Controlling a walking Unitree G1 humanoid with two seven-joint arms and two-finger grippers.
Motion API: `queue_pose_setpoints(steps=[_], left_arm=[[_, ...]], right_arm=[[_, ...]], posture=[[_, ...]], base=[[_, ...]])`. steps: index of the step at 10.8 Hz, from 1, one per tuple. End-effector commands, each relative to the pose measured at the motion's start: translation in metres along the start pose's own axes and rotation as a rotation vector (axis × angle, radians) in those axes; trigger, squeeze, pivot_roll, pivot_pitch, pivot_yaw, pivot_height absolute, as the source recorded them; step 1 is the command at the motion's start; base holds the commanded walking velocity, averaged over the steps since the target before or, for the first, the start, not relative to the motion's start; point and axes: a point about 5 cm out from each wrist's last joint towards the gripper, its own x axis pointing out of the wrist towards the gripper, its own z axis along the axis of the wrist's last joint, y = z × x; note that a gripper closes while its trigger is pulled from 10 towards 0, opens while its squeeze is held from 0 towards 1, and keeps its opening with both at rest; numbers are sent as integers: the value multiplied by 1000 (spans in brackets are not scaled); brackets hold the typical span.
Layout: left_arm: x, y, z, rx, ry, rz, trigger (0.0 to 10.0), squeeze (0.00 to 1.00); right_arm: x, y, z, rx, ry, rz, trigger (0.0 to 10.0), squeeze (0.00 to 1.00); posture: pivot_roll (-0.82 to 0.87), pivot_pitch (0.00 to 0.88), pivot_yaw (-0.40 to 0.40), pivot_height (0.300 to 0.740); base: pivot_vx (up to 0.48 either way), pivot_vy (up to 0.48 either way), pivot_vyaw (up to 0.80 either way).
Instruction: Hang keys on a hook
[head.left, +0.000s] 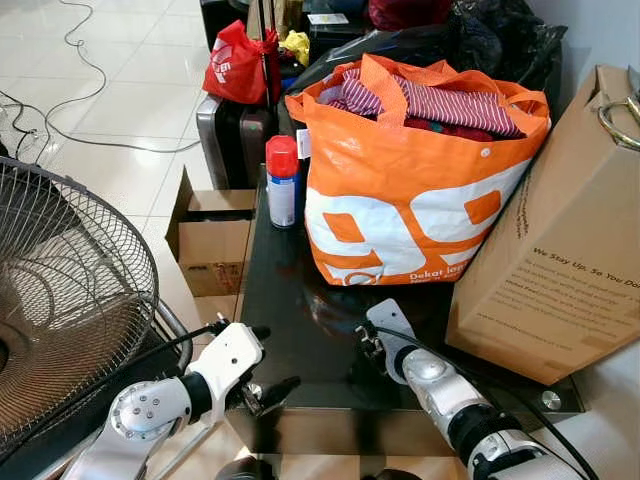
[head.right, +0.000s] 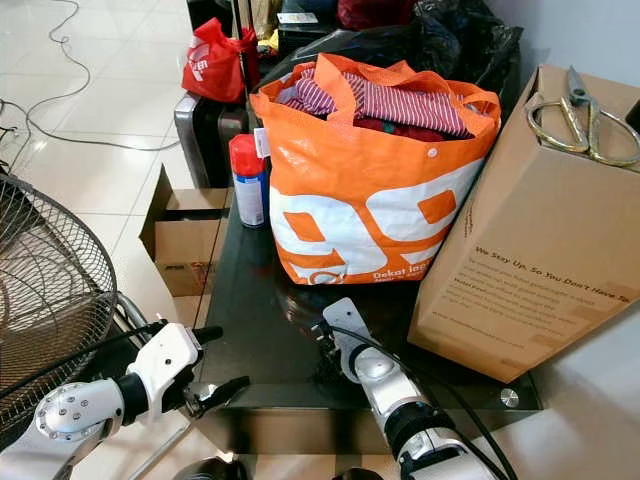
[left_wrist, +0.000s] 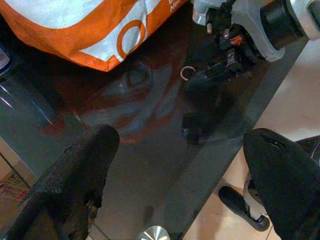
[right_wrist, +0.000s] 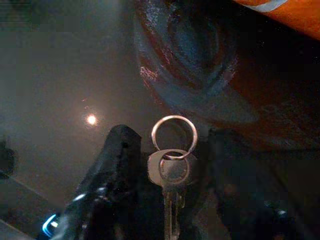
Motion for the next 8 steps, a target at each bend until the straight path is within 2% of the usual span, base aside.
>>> queue_pose_setpoints(steps=[1, 5, 8], left_arm=[[-2, 0, 2, 12, -1, -6, 10000, 0], [-2, 1, 1, 6, 3, -8, 10000, 0], [-1, 0, -8, -2, 16, -8, 10000, 0]], right_arm=[[-1, -4, -12, 12, 59, -23, 0, 0], [-3, -1, -27, 0, 135, 11, 0, 0], [-4, -1, -31, -1, 156, 19, 0, 0]], posture=[[-14, 111, -25, 740], [-12, 117, -32, 740], [-13, 116, -35, 740]], base=[[0, 0, 0], [0, 0, 0], [0, 0, 0]])
